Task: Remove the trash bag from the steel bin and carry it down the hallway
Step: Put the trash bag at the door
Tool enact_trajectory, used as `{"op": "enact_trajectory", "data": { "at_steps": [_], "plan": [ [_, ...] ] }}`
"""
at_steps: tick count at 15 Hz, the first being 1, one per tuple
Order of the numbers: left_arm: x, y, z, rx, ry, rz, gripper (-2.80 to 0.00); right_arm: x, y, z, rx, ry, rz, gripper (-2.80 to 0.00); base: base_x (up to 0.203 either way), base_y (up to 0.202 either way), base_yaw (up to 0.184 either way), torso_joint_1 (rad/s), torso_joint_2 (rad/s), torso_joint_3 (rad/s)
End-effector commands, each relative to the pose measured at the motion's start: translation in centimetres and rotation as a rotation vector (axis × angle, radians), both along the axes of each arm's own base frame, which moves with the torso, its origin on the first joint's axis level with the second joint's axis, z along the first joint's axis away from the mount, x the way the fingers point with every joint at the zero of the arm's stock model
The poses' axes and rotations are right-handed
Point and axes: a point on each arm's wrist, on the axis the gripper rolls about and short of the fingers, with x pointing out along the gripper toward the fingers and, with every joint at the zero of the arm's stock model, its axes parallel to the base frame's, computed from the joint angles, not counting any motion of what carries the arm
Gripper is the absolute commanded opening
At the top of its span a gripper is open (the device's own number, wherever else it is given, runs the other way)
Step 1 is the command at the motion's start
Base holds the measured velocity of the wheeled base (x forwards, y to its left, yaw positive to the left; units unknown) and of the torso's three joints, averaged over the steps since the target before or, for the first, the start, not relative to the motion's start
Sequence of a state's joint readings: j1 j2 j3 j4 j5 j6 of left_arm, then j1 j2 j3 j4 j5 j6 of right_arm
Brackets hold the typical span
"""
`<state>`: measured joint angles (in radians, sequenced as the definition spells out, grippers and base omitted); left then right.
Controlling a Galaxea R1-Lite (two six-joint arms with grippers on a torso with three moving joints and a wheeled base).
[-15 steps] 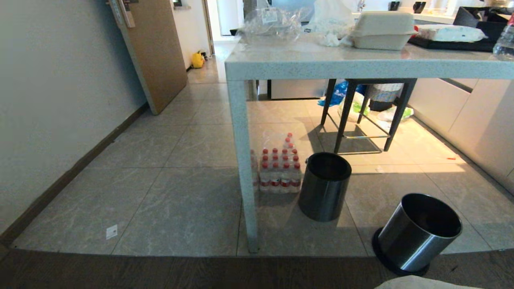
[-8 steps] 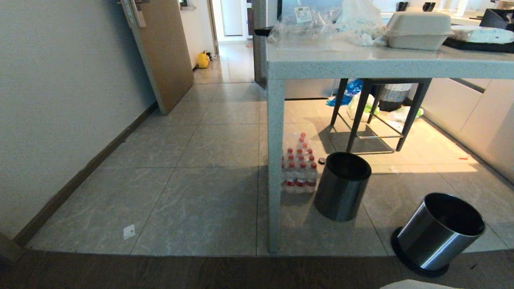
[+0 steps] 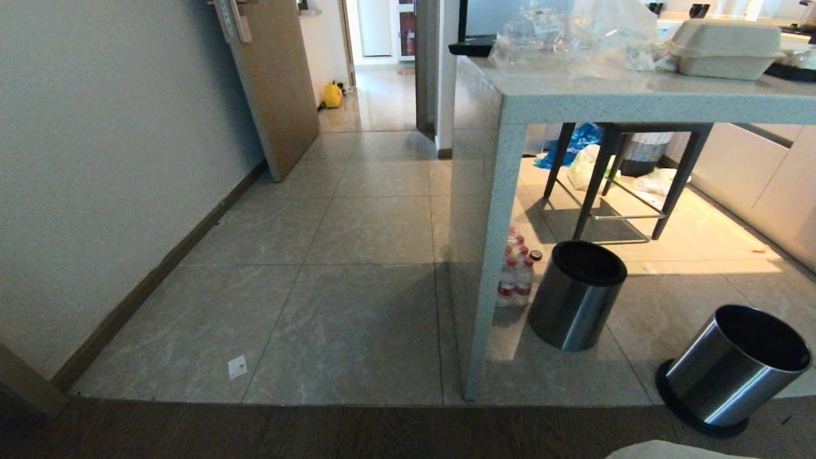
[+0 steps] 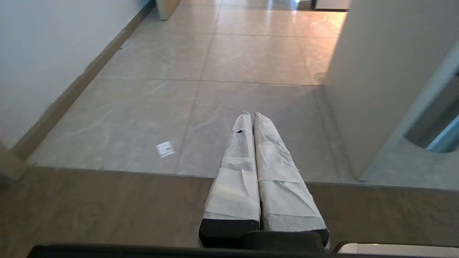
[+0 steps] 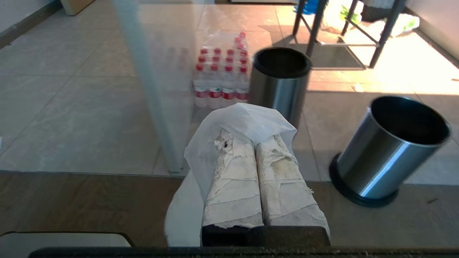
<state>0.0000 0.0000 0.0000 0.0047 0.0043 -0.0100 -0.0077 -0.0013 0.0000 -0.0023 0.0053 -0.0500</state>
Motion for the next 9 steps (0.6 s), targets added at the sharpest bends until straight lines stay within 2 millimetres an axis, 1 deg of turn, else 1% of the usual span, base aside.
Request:
{"op": "enact_trajectory", "data": {
  "at_steps": [1,9],
  "plan": [
    [0.00,0.00,0.00,-0.001,0.000,0.000,-2.80,0.01,0.00,0.01,-0.001,0.001,0.001,-2.80,0.000,0.197,0.001,-0.002,0.00,-0.002],
    [0.00,0.00,0.00,-0.001,0.000,0.000,-2.80,0.01,0.00,0.01,-0.001,0.001,0.001,-2.80,0.000,0.195,0.000,0.004,0.00,0.004]
  ]
}}
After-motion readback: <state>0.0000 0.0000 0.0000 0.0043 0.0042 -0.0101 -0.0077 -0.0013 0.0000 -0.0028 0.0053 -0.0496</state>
